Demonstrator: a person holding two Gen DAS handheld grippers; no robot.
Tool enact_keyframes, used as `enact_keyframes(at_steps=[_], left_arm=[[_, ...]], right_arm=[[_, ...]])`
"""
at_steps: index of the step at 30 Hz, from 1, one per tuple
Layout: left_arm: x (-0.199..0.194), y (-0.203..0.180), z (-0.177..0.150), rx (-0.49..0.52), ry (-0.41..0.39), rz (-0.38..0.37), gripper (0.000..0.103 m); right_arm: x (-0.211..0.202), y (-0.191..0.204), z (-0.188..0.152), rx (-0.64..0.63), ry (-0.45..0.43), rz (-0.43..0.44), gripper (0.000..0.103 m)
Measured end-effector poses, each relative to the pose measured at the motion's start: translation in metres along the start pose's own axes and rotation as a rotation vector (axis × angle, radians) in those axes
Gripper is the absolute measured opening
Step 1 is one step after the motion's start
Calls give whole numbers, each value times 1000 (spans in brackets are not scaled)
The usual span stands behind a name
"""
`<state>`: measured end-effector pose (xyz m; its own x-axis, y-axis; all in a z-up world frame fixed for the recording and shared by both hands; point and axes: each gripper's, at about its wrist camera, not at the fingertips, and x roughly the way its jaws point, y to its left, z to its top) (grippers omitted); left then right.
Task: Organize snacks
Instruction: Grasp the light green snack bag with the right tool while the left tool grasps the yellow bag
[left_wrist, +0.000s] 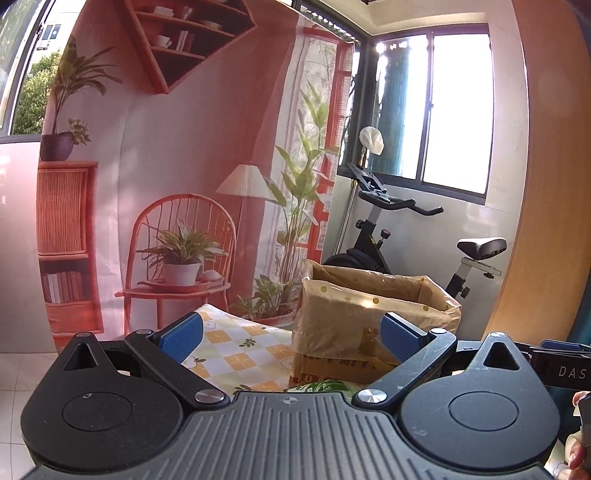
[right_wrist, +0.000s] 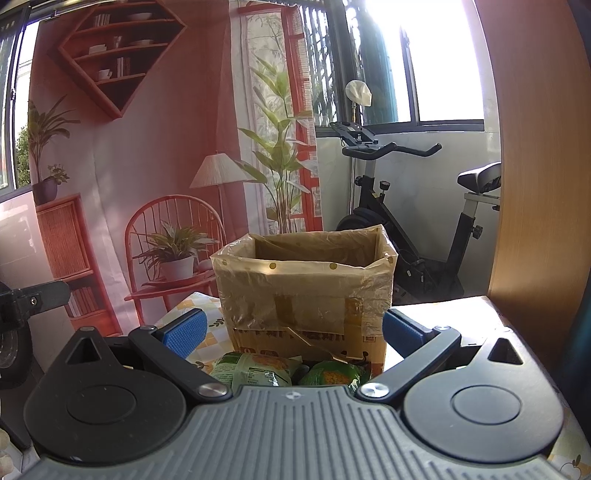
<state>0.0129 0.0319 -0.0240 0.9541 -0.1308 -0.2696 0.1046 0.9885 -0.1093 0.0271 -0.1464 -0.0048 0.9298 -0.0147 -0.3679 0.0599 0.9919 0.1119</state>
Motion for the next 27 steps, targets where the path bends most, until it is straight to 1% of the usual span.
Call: enact_keyframes(at_steps=[3, 7, 10, 14, 20, 22, 25, 27], left_arm=[[18, 4, -8, 2, 53, 34, 103], [42, 9, -21, 56, 81, 26, 103], [56, 19, -27, 67, 110, 42, 102], [72, 31, -28, 81, 107, 80, 102], [95, 48, -36, 73, 102, 131, 101], [106, 53, -40, 70, 118, 141, 97], [118, 61, -47, 45, 150, 141, 95], [123, 66, -50, 30, 160, 140, 95]], right_arm=[[14, -6, -9, 17, 27, 12, 103], [31, -8, -20, 7, 52, 24, 103], [49, -13, -26, 13, 73, 39, 103], [76, -16, -32, 30, 118, 55, 103], [138, 5, -42, 22, 213, 153, 102], [160, 11, -45, 37, 247, 177, 102], [188, 21, -48, 46, 306, 193, 102], [204, 28, -49, 23, 343, 176, 103]])
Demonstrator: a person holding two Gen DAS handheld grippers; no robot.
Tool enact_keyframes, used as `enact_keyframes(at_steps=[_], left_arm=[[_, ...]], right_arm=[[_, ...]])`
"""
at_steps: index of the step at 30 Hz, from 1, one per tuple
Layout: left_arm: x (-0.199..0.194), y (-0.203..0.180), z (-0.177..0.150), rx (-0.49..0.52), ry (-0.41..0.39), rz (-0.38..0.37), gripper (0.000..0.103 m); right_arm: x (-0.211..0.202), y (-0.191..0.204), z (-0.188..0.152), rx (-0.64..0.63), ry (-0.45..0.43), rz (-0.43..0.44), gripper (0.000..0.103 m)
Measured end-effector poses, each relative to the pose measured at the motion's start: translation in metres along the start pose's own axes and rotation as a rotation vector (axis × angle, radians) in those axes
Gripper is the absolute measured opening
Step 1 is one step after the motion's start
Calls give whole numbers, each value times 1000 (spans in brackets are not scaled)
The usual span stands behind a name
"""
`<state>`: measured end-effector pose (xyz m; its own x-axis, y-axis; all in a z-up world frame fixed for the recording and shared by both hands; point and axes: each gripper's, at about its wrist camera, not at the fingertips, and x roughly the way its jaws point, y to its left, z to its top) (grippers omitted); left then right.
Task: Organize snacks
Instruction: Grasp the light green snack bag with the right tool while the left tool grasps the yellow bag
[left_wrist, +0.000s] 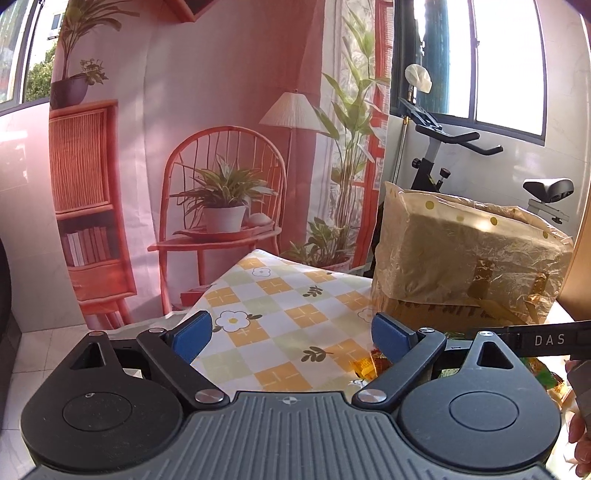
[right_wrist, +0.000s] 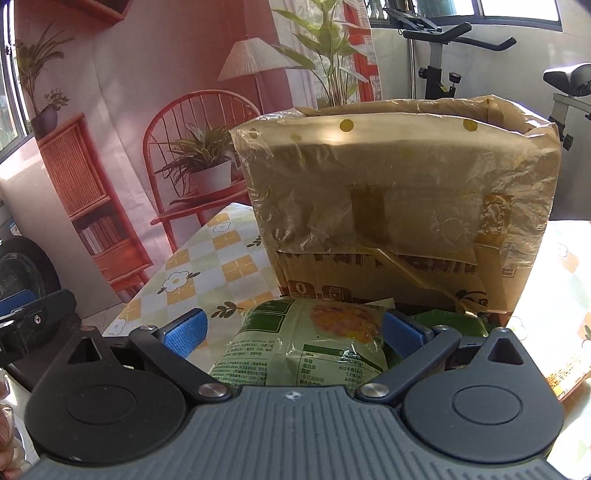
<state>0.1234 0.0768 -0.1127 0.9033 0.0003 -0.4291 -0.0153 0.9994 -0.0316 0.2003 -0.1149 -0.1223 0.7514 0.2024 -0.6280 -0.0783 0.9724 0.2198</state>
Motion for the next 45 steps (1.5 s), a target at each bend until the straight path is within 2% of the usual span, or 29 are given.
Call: enact_keyframes(at_steps=[5, 8, 13, 17, 20, 22, 25, 32, 38, 42, 45], left_arm=[[13, 5, -5, -9, 15, -21, 94], [18, 2, -10, 3, 31, -35, 94], [26, 1, -16, -8, 55, -56, 94], [27, -3, -21, -10, 68, -67, 94], [28, -4, -23, -6, 78, -70, 94], [27, -3, -24, -7, 86, -75, 93], [25, -2, -23, -10, 88, -87, 93], [17, -14, -31, 20, 115, -132, 93], [26, -31, -50, 2, 220, -193, 93], [41, -43, -66, -83, 329, -251, 93], [51, -50, -81, -137, 389, -240, 93]], right_arm=[[35, 4, 1, -29, 120, -75, 103], [46, 2, 0, -13, 160, -89, 103], [54, 2, -2, -2, 197, -100, 103], [63, -4, -6, 51, 251, -65, 103], [61, -5, -9, 52, 241, -35, 101], [56, -5, -8, 51, 219, -4, 88], [43, -4, -5, 45, 171, 42, 79], [2, -6, -8, 45, 44, 67, 76], [-34, -26, -18, 66, -41, 25, 76], [-50, -37, -25, 47, -76, -14, 76], [-57, -44, -32, 31, -87, -36, 76]])
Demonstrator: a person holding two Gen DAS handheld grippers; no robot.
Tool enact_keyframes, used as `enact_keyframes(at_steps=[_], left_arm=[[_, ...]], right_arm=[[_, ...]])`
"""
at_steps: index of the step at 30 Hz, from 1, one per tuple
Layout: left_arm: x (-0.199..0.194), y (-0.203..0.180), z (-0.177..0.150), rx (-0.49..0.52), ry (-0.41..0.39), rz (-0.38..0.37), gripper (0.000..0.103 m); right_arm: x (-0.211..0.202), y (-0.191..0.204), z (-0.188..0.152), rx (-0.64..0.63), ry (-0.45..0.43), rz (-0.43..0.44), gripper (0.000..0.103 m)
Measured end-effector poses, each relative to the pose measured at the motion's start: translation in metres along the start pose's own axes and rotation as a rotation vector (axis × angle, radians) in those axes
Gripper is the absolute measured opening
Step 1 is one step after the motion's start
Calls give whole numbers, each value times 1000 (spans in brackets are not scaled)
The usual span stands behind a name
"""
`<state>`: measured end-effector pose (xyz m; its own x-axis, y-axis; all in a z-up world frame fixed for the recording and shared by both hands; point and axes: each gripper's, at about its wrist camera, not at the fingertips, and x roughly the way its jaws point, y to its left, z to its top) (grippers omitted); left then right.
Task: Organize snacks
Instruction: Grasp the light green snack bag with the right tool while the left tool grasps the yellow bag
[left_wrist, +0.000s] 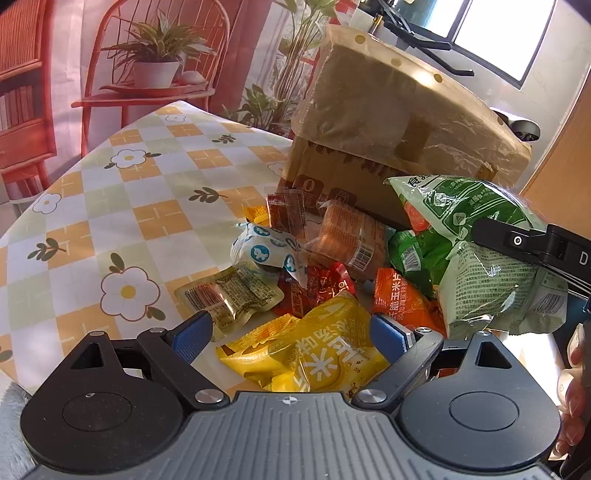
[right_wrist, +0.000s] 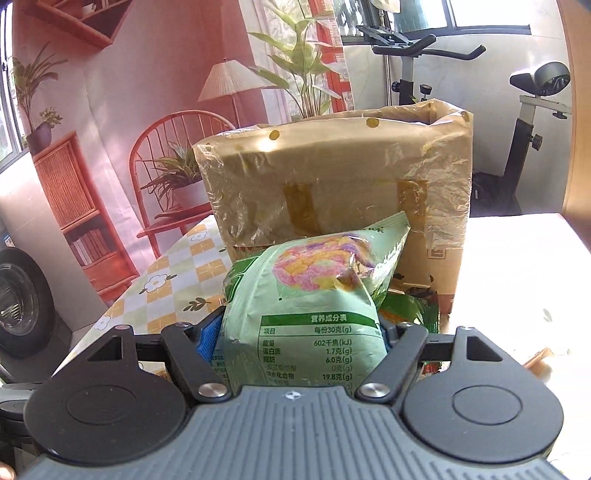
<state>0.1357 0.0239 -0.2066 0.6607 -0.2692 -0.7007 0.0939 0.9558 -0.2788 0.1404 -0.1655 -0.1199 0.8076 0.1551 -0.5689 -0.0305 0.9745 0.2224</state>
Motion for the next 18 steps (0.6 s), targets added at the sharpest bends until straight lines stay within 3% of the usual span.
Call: enact_keyframes(at_steps=[4, 7, 12, 18], left_arm=[[19, 5, -7, -79, 44, 10, 93], [25, 8, -14, -129, 43, -23, 95], [29, -8, -26, -24, -6, -22, 98], [26, -19, -31, 31, -2, -52, 87]], right_arm=[[-6, -13, -8, 11, -4, -2, 76], [-9, -18, -12, 20, -6, -3, 76], [-9, -21, -14, 35, -11, 8, 76], [-10, -22, -17, 38, -11, 15, 76]])
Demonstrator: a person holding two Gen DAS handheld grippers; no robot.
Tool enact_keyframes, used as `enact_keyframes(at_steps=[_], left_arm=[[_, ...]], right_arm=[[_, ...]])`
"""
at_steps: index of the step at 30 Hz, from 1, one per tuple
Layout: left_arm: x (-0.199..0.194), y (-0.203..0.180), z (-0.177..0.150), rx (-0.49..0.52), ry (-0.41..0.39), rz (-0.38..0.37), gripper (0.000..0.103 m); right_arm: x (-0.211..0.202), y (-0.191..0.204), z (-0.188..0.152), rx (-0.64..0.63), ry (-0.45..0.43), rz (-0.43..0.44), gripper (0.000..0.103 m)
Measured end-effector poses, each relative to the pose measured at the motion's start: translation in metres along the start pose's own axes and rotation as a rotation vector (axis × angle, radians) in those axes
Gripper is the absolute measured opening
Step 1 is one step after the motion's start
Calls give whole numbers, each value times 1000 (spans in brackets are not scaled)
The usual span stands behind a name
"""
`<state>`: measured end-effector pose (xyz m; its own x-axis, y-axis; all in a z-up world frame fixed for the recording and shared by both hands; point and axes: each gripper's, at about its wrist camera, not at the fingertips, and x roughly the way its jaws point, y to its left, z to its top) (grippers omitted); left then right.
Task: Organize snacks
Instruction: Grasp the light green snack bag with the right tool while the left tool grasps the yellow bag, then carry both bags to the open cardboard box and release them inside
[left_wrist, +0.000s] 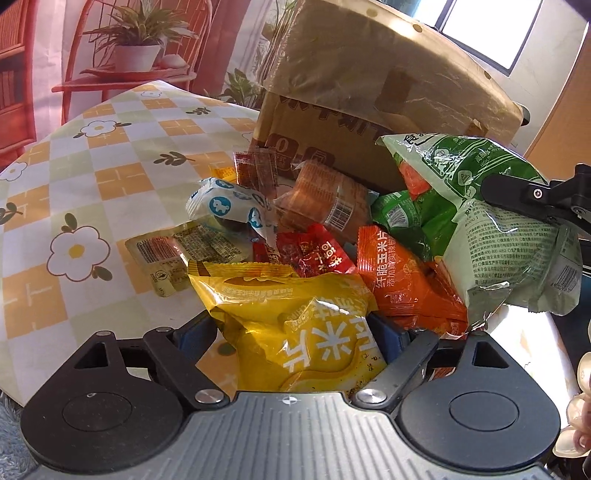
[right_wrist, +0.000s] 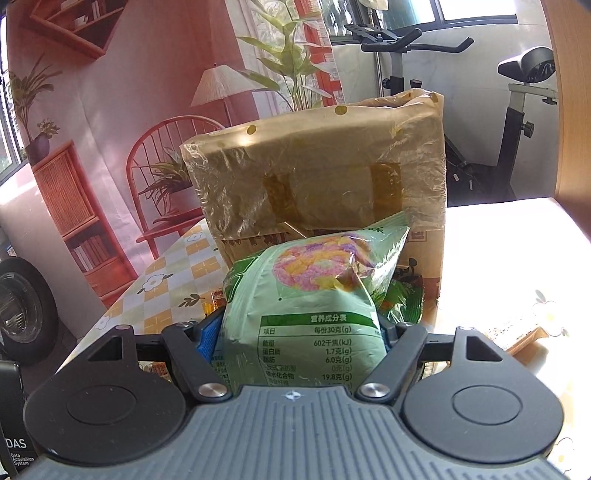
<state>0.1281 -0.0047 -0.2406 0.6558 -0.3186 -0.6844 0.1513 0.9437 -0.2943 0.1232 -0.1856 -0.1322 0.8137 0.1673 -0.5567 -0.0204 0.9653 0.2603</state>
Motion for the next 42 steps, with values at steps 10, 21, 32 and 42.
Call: enact_keyframes(at_steps=[10, 21, 32, 42], left_arm=[[-48, 4, 18, 30, -161, 30, 73], [-95, 1, 76, 85, -336, 77, 73], [-98, -39, 186, 212, -466, 42, 73], [-15, -105, 307, 356, -468, 84, 73]], right_arm=[[-8, 5, 4, -23, -28, 13, 76], [-33, 28, 22, -109, -135, 28, 76], [-25, 29, 111, -168, -266, -22, 76], [58, 1, 198, -299, -313, -246, 76]])
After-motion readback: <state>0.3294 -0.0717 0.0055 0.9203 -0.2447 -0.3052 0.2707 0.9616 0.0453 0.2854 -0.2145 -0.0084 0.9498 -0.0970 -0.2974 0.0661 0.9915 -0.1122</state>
